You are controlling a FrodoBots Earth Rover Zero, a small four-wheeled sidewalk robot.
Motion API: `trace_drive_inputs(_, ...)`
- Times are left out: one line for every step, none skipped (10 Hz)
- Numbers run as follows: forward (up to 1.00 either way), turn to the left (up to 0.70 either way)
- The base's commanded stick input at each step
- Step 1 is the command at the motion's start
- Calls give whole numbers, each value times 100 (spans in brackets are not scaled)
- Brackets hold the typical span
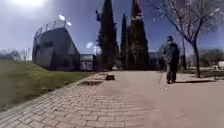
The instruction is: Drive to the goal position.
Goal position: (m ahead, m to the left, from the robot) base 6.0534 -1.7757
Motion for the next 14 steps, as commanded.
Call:
trace_drive_inputs(95,-19)
trace_drive_inputs(95,-26)
trace_drive_inputs(95,-28)
trace_drive_inputs(95,-30)
trace_drive_inputs(95,-18)
trace_drive_inputs(95,-3)
trace_drive_inputs(95,0)
trace_drive_inputs(95,0)
trace_drive_inputs(95,0)
trace_drive_inputs(95,0)
trace_drive_inputs(95,0)
trace_drive_inputs(95,-9)
trace_drive_inputs(95,-11)
trace_drive_inputs(95,-8)
